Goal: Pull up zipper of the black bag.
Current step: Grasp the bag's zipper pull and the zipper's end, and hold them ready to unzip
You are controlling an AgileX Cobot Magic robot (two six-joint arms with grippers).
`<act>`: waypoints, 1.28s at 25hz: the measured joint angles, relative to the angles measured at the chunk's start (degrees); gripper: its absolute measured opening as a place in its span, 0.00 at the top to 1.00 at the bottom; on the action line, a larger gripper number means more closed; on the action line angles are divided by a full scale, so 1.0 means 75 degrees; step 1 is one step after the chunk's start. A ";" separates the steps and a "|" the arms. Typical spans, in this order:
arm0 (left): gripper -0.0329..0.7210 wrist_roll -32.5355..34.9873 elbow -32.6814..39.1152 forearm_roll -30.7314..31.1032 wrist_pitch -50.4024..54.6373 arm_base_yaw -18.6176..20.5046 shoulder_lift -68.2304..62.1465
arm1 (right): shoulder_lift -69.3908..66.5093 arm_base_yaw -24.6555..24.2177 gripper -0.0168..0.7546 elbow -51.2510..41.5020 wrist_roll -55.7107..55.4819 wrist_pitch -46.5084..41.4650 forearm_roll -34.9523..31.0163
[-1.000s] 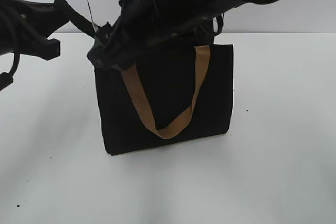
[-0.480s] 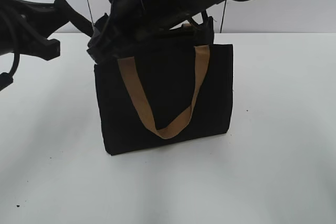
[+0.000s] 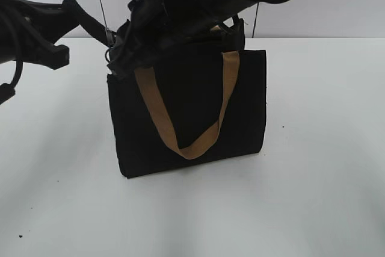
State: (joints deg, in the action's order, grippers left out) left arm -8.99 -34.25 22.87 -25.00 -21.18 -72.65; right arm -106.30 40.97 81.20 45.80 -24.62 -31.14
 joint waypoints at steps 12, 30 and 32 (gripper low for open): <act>0.91 0.0000 0.0000 0.0015 0.0136 0.0000 0.0000 | 0.0008 -0.0015 1.00 0.0000 0.0006 -0.0126 0.0401; 0.91 0.0000 -0.0008 0.0115 0.0831 -0.0007 0.0000 | 0.0725 -0.0804 1.00 0.0009 -0.0376 -0.1080 0.0683; 0.91 0.0000 -0.0008 0.0125 0.0922 -0.0007 0.0000 | 0.0725 -0.0925 1.00 0.0009 -0.0472 -0.1188 0.0683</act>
State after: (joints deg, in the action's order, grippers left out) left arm -8.99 -34.31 23.81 -18.09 -21.23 -72.65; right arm -100.86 34.03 81.27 42.26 -33.53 -26.02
